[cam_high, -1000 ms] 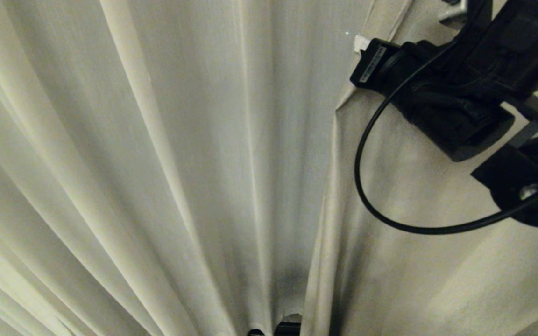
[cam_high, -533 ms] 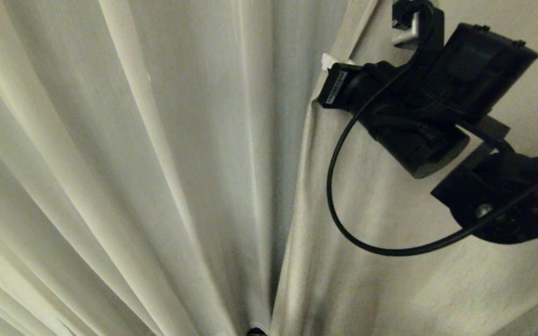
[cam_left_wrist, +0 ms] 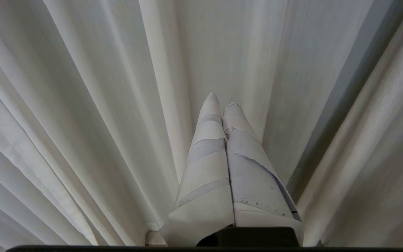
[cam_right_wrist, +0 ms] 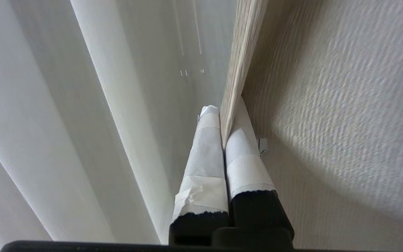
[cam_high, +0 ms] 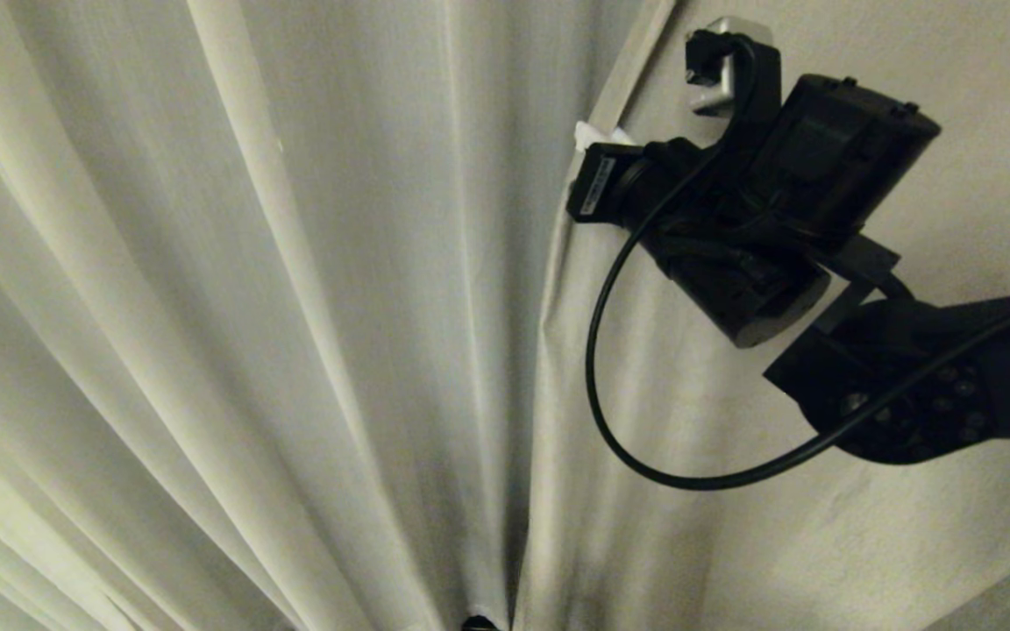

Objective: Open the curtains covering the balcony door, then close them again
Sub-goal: Close the outer curtains on both sides

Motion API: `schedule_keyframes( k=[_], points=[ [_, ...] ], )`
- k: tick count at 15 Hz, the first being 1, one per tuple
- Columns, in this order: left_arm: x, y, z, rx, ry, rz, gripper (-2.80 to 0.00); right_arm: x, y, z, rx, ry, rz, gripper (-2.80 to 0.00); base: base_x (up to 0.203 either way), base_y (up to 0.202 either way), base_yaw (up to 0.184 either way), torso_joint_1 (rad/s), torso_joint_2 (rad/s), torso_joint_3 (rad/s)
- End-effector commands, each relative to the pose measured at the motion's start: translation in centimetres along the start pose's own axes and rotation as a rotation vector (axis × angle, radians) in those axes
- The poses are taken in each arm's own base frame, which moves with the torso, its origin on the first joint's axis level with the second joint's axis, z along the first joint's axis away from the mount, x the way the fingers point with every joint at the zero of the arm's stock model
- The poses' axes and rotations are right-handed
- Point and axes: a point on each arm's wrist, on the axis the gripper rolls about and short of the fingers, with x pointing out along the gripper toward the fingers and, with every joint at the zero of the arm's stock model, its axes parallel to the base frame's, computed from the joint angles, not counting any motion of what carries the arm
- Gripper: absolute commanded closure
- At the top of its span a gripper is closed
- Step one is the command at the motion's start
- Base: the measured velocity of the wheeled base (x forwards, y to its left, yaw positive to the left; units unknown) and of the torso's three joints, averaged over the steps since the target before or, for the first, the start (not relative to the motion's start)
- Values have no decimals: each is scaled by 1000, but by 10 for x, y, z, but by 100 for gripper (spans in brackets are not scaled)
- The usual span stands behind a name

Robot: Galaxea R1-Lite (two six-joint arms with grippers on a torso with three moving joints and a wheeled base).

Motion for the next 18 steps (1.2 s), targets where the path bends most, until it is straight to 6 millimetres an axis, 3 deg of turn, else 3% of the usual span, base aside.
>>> schedule_keyframes(
  k=[1,18],
  points=[
    [0,0,0,-1,-1,0,0,0,2,-2,3,0,4,0,0,0,0,0,0,0],
    [0,0,0,1,-1,0,0,-14,48,-28,1,36,122,0,0,0,0,0,0,0]
  ],
)
